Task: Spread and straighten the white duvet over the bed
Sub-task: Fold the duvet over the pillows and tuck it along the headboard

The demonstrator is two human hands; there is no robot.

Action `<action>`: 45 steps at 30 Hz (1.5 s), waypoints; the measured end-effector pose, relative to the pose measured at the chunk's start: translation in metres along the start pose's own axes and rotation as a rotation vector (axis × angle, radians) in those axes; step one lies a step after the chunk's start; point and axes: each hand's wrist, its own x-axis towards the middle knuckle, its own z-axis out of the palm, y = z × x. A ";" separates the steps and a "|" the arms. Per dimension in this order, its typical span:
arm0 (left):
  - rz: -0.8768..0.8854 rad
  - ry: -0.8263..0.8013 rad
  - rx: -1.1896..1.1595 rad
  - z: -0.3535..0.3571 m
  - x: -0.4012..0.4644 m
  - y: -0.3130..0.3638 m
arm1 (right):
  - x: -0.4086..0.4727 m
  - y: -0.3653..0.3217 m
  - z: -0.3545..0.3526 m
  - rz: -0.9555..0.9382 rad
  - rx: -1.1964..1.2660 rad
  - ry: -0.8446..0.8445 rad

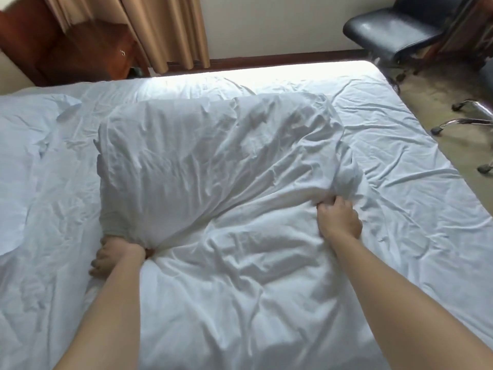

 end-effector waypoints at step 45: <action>0.550 -0.541 -0.320 -0.151 0.035 -0.124 | -0.325 -0.179 0.066 -0.245 -0.071 -0.270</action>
